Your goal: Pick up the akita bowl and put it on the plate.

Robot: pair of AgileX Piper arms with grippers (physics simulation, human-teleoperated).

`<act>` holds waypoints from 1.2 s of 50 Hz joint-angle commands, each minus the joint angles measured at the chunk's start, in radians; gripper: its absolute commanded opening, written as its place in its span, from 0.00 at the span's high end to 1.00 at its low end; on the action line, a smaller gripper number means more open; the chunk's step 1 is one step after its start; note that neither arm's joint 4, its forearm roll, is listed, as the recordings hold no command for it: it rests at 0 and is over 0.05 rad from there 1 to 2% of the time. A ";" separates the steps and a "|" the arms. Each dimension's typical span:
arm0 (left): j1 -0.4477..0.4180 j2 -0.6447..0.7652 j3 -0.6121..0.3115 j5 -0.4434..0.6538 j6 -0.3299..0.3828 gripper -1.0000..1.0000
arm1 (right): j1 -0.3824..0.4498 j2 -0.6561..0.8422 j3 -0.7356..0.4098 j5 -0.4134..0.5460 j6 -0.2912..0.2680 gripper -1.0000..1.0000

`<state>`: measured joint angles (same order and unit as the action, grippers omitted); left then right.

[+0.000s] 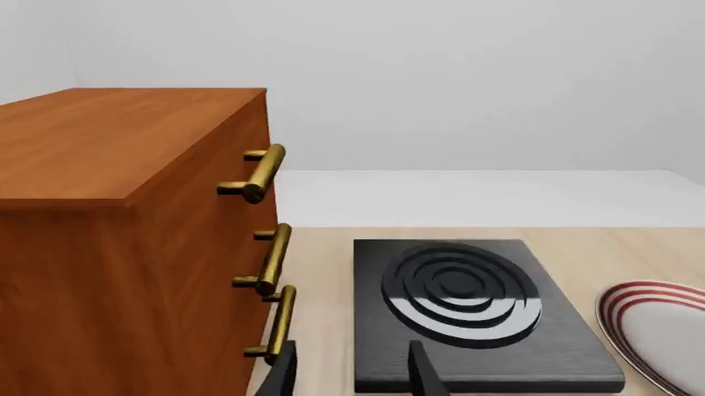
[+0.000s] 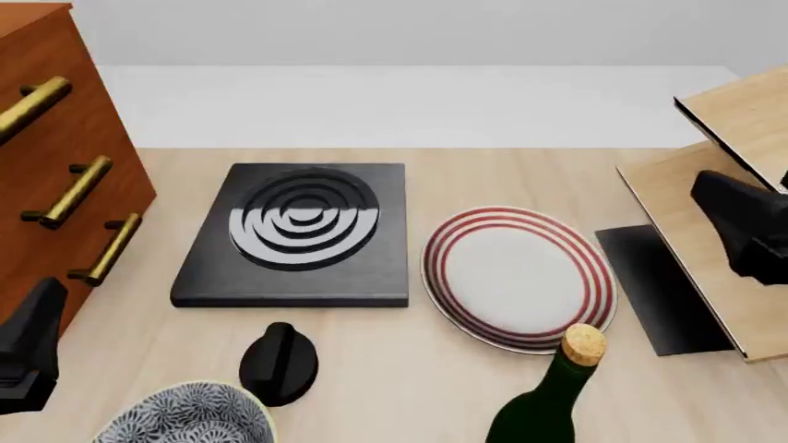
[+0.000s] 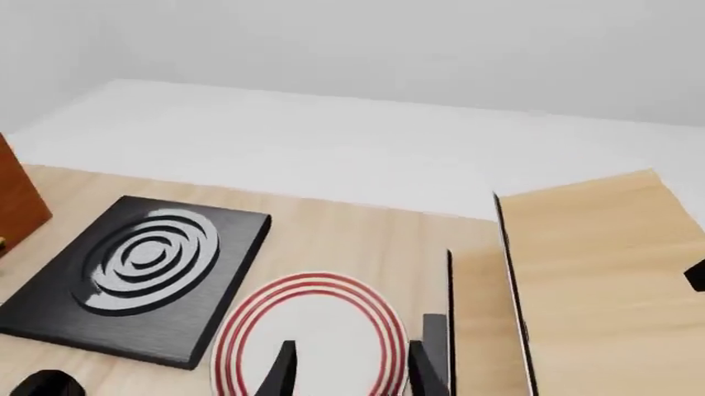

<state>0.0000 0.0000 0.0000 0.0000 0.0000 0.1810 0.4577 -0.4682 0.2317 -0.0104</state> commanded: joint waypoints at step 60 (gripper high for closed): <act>0.000 0.000 0.000 0.000 0.000 0.00 | 0.740 0.917 -0.716 0.358 0.164 0.00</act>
<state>0.0000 0.0000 0.0000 0.0000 0.0000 0.8168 1.2779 -1.1125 0.5515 0.1007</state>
